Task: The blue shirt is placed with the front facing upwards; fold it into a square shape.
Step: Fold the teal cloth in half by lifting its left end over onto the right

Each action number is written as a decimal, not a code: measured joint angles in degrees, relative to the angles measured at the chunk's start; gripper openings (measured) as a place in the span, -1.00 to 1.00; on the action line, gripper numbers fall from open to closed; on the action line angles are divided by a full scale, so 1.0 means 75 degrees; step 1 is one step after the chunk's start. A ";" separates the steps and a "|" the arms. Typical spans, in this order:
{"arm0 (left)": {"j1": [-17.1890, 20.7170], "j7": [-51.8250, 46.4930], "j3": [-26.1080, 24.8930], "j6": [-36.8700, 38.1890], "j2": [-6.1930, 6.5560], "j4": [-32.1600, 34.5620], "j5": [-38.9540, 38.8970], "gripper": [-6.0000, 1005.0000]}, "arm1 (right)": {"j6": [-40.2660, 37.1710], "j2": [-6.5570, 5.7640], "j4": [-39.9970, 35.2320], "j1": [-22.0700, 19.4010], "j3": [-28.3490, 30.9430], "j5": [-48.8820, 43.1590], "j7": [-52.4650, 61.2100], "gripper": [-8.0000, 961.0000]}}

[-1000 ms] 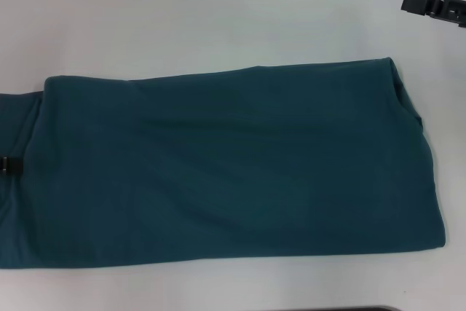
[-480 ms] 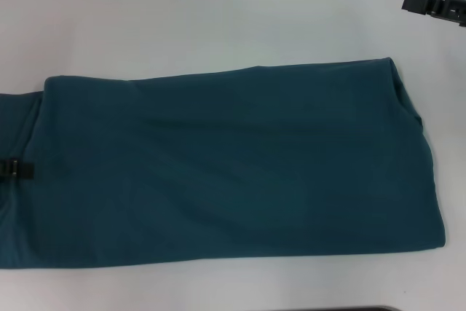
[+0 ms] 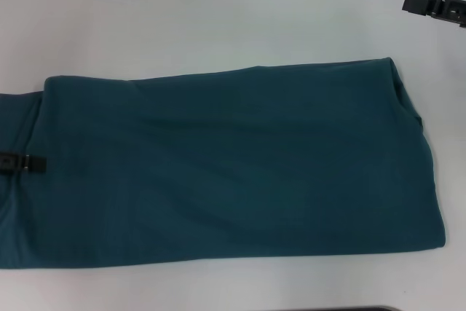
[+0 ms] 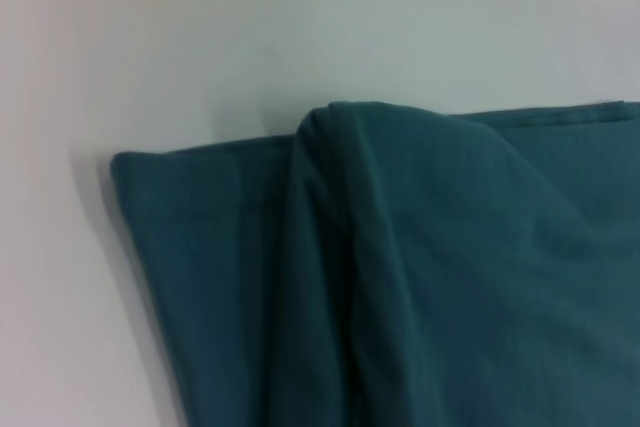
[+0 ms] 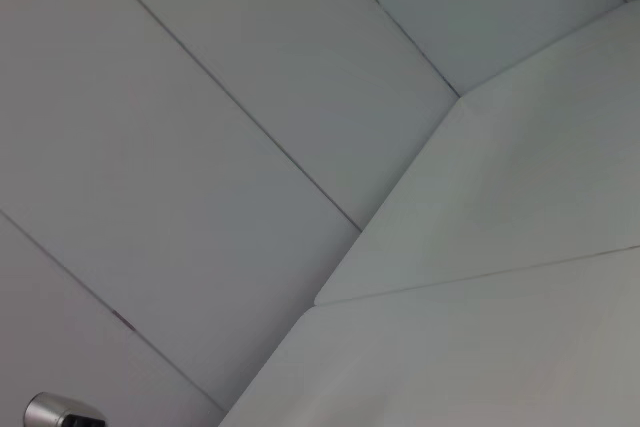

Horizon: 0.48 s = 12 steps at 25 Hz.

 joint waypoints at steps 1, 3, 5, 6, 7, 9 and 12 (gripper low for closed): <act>0.0000 -0.0003 0.0000 -0.0005 0.0008 -0.0001 0.0000 0.69 | 0.0000 0.0000 0.0000 -0.0004 0.0000 0.0000 0.0000 0.67; 0.0000 -0.0029 0.0001 -0.0018 0.0043 -0.0008 0.0000 0.68 | 0.0000 0.0000 0.0000 -0.0006 0.0000 0.0001 0.0000 0.67; 0.0007 -0.0051 0.0005 -0.0021 0.0079 -0.0027 -0.0001 0.68 | 0.0000 0.0000 0.0000 -0.0008 0.0000 0.0003 0.0000 0.67; 0.0017 -0.0058 0.0006 -0.0032 0.0099 -0.0033 0.0000 0.68 | 0.0000 0.0001 0.0000 -0.0007 0.0000 0.0004 0.0000 0.67; 0.0027 -0.0062 0.0006 -0.0041 0.0113 -0.0036 -0.0001 0.68 | 0.0000 0.0000 0.0000 -0.0007 0.0000 0.0005 0.0000 0.67; 0.0053 -0.0073 -0.0002 -0.0079 0.0135 -0.0041 -0.0001 0.67 | 0.0000 0.0000 0.0000 -0.0007 -0.0001 0.0006 0.0000 0.67; 0.0080 -0.0138 0.0001 -0.0195 0.0160 -0.0061 0.0047 0.67 | 0.0000 -0.0006 0.0000 -0.0008 0.0000 0.0009 0.0000 0.67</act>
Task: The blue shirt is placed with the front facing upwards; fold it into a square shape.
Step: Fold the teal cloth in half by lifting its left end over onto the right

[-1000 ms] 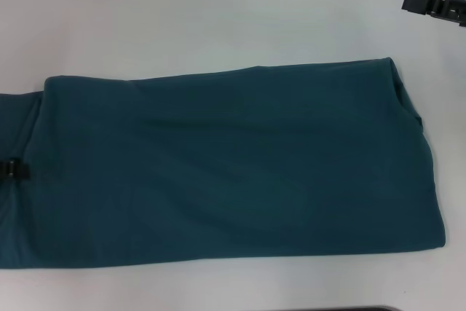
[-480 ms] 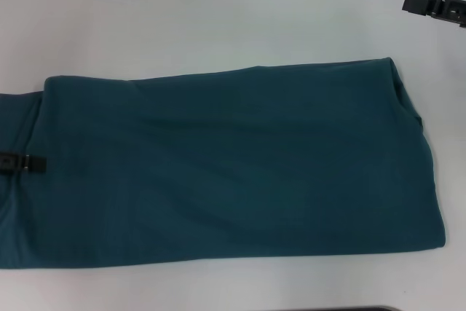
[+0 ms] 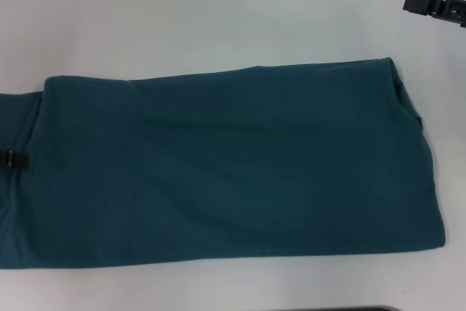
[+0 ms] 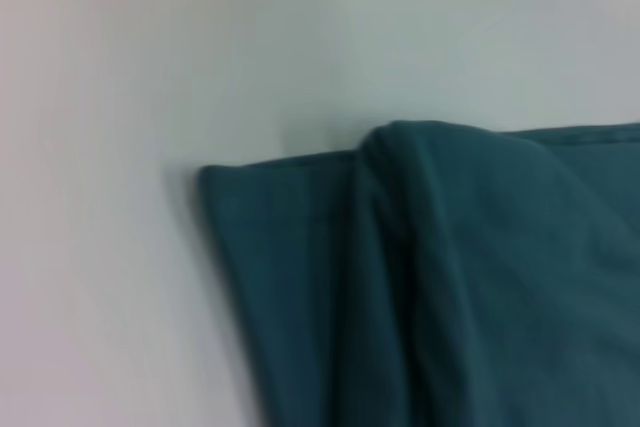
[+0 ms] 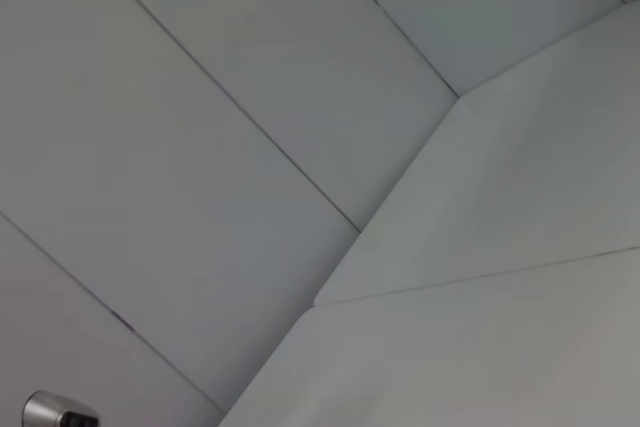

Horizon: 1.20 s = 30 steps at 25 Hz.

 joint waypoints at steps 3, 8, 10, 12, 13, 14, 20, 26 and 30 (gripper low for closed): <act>-0.0003 -0.0107 0.0007 -0.0135 0.0015 -0.0009 0.0174 0.67 | 0.0000 -0.0009 0.0000 0.0000 0.0000 0.0003 0.0000 0.67; -0.0025 -0.0136 0.0006 -0.0199 0.0018 -0.0011 0.0241 0.68 | -0.0001 -0.0016 0.0000 -0.0001 0.0017 0.0004 0.0000 0.67; -0.0033 -0.0142 0.0006 -0.0224 0.0019 -0.0011 0.0253 0.68 | -0.0006 -0.0024 0.0000 -0.0005 0.0029 0.0004 0.0000 0.67; -0.0043 -0.0151 0.0005 -0.0258 0.0019 -0.0007 0.0284 0.68 | -0.0008 -0.0030 0.0000 -0.0007 0.0039 0.0004 0.0002 0.67; -0.0048 -0.0158 0.0006 -0.0276 0.0019 0.0007 0.0311 0.68 | -0.0008 -0.0034 0.0000 -0.0009 0.0047 0.0004 0.0006 0.67; -0.0051 -0.0161 0.0005 -0.0285 0.0019 0.0015 0.0324 0.68 | -0.0007 -0.0039 0.0000 -0.0010 0.0050 0.0004 0.0007 0.67; -0.0065 -0.0178 0.0006 -0.0306 0.0014 0.0018 0.0339 0.68 | -0.0005 -0.0060 0.0000 -0.0011 0.0059 0.0004 0.0017 0.67; -0.0065 -0.0193 0.0057 -0.0310 0.0005 0.0030 0.0348 0.68 | -0.0002 -0.0072 0.0000 -0.0012 0.0063 0.0003 0.0023 0.67; -0.0087 -0.0222 0.0065 -0.0354 -0.0009 0.0037 0.0440 0.68 | 0.0001 -0.0075 0.0000 -0.0011 0.0073 0.0003 0.0023 0.67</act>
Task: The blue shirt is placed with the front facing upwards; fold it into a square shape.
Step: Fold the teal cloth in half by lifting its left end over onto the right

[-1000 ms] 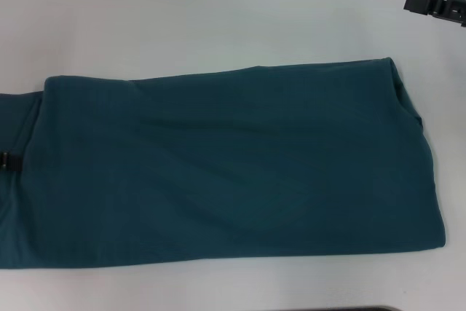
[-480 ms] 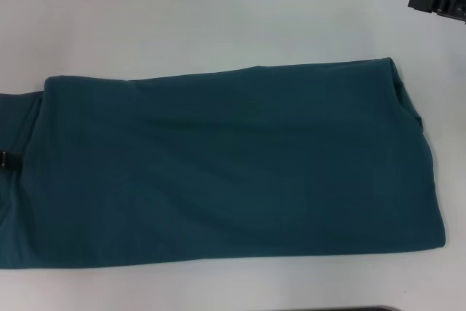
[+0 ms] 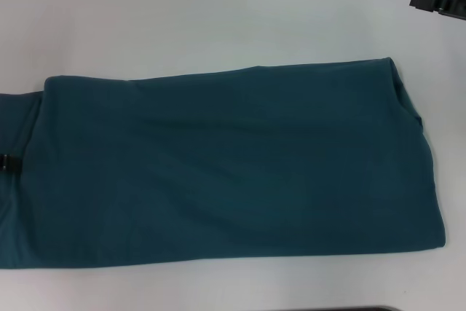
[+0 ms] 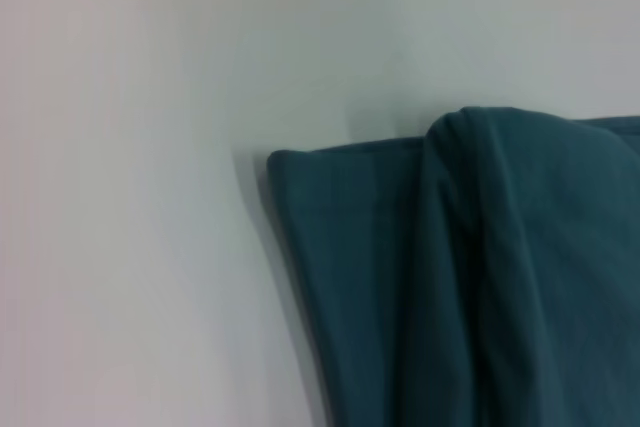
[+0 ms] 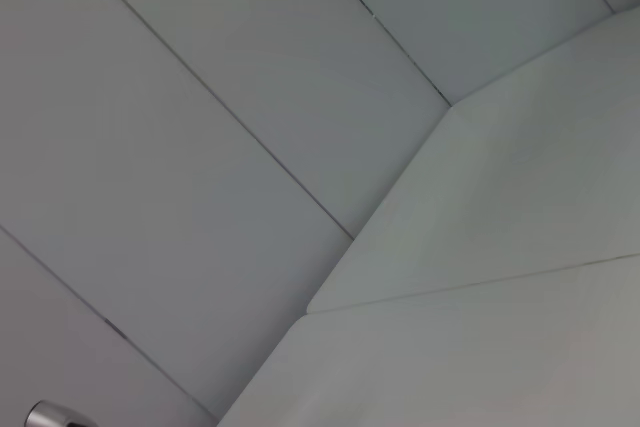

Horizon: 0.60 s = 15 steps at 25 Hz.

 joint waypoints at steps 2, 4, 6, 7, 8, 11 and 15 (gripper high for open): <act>-0.0006 -0.0012 0.0000 -0.0020 -0.0012 0.0007 0.0045 0.68 | 0.0000 -0.0001 0.0000 0.0000 0.0006 0.0000 0.0000 0.67; -0.0013 -0.0014 0.0001 -0.0026 -0.0025 0.0011 0.0078 0.68 | 0.0000 -0.0001 0.0000 0.0000 0.0012 0.0000 0.0001 0.67; -0.0018 -0.0014 0.0001 -0.0031 -0.0035 0.0012 0.0092 0.68 | 0.0000 -0.0001 0.0000 0.0000 0.0012 0.0000 0.0000 0.67; -0.0024 -0.0015 0.0002 -0.0029 -0.0043 0.0012 0.0092 0.68 | 0.0002 -0.0001 0.0000 0.0000 0.0012 0.0000 0.0000 0.67; -0.0031 -0.0014 0.0005 -0.0019 -0.0048 0.0012 0.0092 0.68 | 0.0005 -0.0001 0.0000 0.0001 0.0011 0.0000 0.0000 0.67; -0.0057 -0.0005 0.0013 0.0032 -0.0060 0.0012 0.0092 0.68 | 0.0011 -0.0002 0.0000 0.0009 0.0012 0.0000 0.0000 0.67; -0.0092 0.0009 0.0090 0.0049 -0.0073 0.0017 0.0092 0.68 | 0.0012 -0.0010 0.0000 0.0012 0.0020 0.0000 0.0001 0.67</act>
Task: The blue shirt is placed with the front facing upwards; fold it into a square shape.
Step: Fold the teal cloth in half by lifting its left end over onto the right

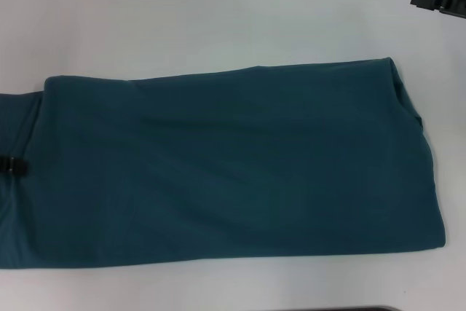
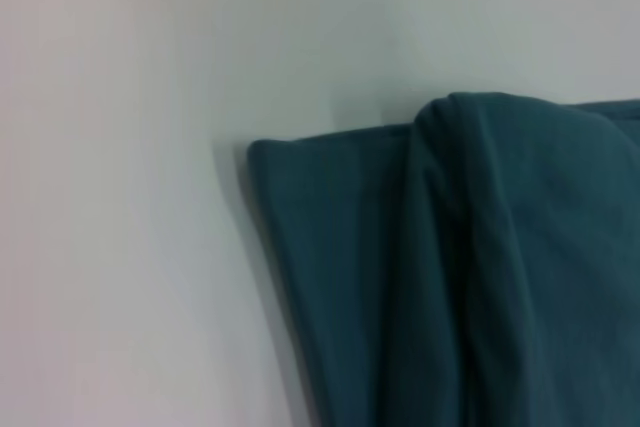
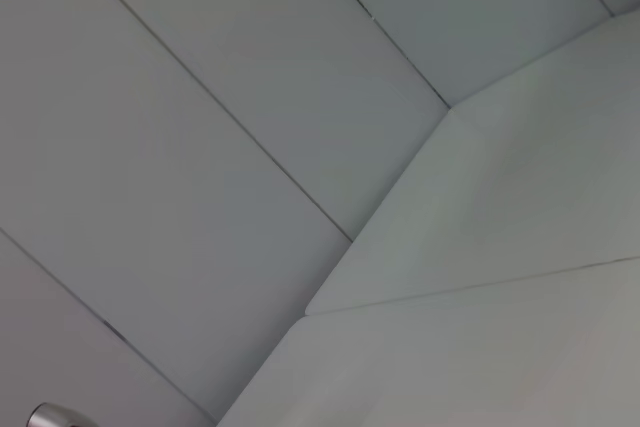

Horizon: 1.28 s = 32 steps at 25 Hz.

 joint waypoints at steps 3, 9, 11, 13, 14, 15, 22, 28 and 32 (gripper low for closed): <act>-0.0033 -0.0009 0.0107 0.0012 -0.0042 0.0006 -0.0001 0.68 | 0.0000 -0.0003 0.0000 -0.0002 0.0002 0.0000 0.0000 0.67; -0.0153 0.0021 0.0143 0.0082 -0.0105 0.0007 -0.0003 0.68 | 0.0000 -0.0003 0.0000 -0.0008 0.0001 0.0000 0.0000 0.67; -0.0176 0.0030 0.0155 0.0103 -0.0118 0.0007 -0.0006 0.68 | 0.0000 -0.0002 0.0000 -0.0009 0.0001 0.0000 0.0000 0.67; -0.0206 0.0041 0.0192 0.0115 -0.0147 0.0007 -0.0009 0.68 | -0.0001 -0.0003 0.0000 -0.0011 0.0001 0.0000 -0.0001 0.67; -0.0216 0.0043 0.0198 0.0114 -0.0157 0.0007 -0.0009 0.68 | -0.0001 -0.0003 0.0000 -0.0012 0.0001 0.0000 0.0000 0.67; -0.0233 0.0047 0.0199 0.0116 -0.0173 0.0007 -0.0009 0.68 | 0.0000 -0.0003 0.0000 -0.0012 0.0001 0.0000 -0.0001 0.67; -0.0301 0.0069 0.0203 0.0124 -0.0226 0.0002 -0.0021 0.62 | -0.0001 -0.0003 0.0000 -0.0012 0.0001 0.0000 -0.0001 0.67; -0.0336 0.0099 0.0203 0.0143 -0.0240 -0.0010 -0.0022 0.49 | -0.0001 -0.0002 0.0000 -0.0012 0.0001 0.0000 -0.0001 0.67; -0.0333 0.0041 0.0163 0.0089 -0.0267 -0.0083 -0.0017 0.41 | -0.0016 -0.0003 0.0000 -0.0012 0.0020 0.0000 0.0000 0.67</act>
